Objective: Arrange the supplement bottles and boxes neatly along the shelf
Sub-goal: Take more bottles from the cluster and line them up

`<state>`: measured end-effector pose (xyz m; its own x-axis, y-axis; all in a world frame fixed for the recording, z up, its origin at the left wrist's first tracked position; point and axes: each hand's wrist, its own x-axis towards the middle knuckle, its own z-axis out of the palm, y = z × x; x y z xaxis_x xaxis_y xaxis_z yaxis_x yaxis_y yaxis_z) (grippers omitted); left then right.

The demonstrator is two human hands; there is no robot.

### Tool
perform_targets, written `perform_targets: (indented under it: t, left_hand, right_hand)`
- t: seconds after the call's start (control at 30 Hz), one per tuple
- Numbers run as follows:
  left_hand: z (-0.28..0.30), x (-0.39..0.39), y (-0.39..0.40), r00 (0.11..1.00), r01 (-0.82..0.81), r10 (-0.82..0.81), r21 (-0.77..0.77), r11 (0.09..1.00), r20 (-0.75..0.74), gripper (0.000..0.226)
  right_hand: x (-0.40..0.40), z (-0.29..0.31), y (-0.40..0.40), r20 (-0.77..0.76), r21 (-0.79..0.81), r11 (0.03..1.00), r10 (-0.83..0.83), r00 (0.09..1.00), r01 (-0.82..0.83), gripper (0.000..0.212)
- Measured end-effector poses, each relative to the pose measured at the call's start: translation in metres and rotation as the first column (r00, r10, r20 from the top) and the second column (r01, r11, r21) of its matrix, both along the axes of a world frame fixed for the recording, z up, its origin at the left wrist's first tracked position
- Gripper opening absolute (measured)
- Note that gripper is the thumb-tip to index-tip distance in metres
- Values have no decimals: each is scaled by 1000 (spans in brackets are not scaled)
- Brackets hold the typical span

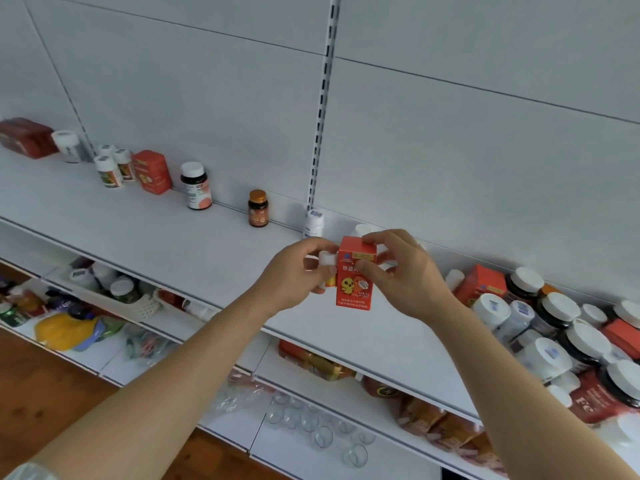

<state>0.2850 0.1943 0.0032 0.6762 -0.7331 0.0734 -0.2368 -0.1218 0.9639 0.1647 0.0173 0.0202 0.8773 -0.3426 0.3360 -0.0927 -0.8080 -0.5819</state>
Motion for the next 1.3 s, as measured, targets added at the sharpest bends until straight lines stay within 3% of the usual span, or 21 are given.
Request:
perform_targets:
  t: [0.2,0.53,0.77,1.0,1.17,1.3]
  left_hand:
    - [-1,58,67,1000,-8,8,26,1000,-13,36]
    - [-10,152,169,993,-76,68,75,994,99,31]
    - [-18,232,214,977,-199,189,99,975,104,33]
    - [-7,331,246,948,-274,229,198,941,221,31]
    - [-2,384,263,915,-354,299,181,918,271,31]
    - [-10,422,272,918,-343,284,194,919,276,29]
  right_hand:
    - [49,5,64,-21,27,1000,-3,1000,4,37]
    - [150,4,157,-52,20,997,73,996,-72,42]
    - [254,-2,192,-60,-35,982,185,981,-187,42]
    - [367,-3,212,-24,22,966,257,966,-256,45]
    - [437,-8,219,-30,-52,971,230,973,-232,47]
    - [473,-21,223,-57,-206,961,178,982,-186,45]
